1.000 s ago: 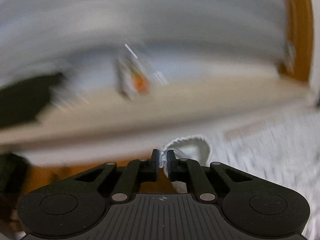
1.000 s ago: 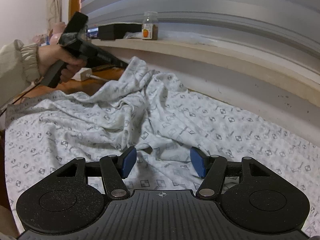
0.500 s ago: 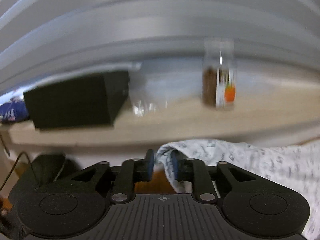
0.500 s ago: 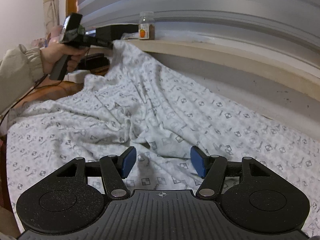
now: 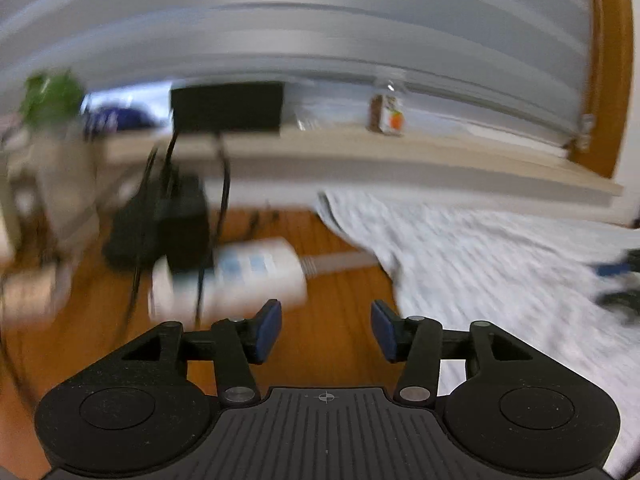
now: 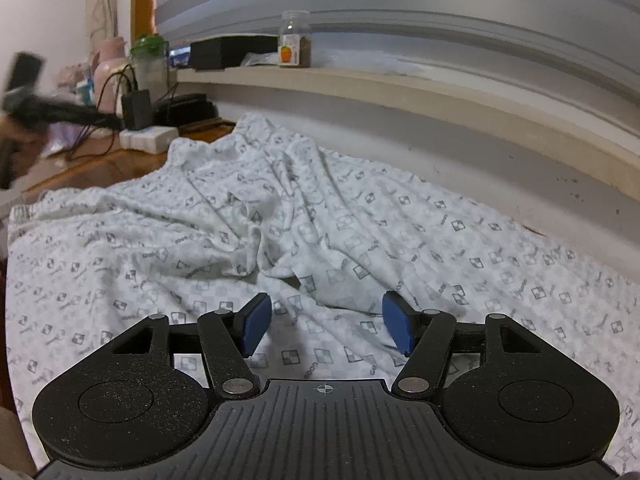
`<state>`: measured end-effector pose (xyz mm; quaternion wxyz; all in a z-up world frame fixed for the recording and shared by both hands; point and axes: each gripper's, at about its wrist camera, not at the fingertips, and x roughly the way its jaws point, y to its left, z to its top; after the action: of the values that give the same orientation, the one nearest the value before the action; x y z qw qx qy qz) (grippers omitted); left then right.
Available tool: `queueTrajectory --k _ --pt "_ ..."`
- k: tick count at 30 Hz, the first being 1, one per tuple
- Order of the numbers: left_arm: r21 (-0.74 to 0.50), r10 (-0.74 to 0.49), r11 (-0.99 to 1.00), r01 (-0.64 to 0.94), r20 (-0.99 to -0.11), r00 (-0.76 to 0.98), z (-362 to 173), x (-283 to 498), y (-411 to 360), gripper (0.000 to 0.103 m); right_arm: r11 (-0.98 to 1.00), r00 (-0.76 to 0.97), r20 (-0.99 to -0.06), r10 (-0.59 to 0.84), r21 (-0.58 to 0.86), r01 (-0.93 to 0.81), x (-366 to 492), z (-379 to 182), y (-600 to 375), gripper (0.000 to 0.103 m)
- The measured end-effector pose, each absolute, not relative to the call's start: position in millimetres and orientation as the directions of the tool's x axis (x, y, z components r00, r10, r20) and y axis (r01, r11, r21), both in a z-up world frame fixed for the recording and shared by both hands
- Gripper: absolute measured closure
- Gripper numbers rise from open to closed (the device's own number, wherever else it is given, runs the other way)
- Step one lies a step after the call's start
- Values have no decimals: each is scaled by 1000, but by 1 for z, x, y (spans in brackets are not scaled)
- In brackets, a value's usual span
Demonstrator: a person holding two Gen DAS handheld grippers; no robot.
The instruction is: Fold clothes
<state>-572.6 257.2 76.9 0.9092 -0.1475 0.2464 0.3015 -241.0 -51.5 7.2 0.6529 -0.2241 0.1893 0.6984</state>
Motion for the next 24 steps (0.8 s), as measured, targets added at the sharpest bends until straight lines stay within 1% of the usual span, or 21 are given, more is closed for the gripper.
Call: queueTrajectory --k 2,6,8,10,12,15,19,20,21,22,23,24 --pt "-169 454 770 -615 -532 714 72 -592 237 48 -78 -44 -565 824 -37 -996 -243 7 -51 39" --pt "-259 426 766 -588 -481 766 66 -615 205 47 -78 -38 -571 820 -46 -996 -244 6 -50 39" --pt "-263 425 774 -576 -458 780 65 -616 192 47 -78 -38 -573 819 -45 -996 -244 6 -50 39" --pt "-253 415 784 -568 -468 781 65 -609 188 47 -77 -39 -574 818 -42 -996 -244 6 -50 38" --pt "-252 388 791 -558 -499 775 60 -601 186 47 -77 -39 -574 818 -42 -996 -243 6 -50 38" --pt "-220 388 789 -573 -546 743 51 -589 188 47 -76 -37 -574 818 -44 -996 -244 6 -50 38" --pt "-214 366 798 -563 -570 736 48 -581 189 48 -75 -37 -573 819 -42 -996 -244 6 -50 38" --pt "-210 360 802 -559 -576 734 47 -579 189 51 -74 -38 -572 819 -41 -996 -244 6 -50 38" --pt "-193 362 810 -554 -579 731 47 -578 188 59 -74 -39 -572 820 -39 -996 -243 6 -50 38" --pt "-186 353 817 -545 -586 729 45 -578 187 92 -75 -40 -571 820 -37 -997 -243 6 -50 38" --pt "-233 306 820 -522 -592 745 45 -579 189 98 -75 -41 -571 820 -36 -997 -243 6 -50 38" --pt "-288 259 822 -492 -579 773 46 -583 190 98 -75 -42 -570 821 -35 -997 -243 6 -50 38"
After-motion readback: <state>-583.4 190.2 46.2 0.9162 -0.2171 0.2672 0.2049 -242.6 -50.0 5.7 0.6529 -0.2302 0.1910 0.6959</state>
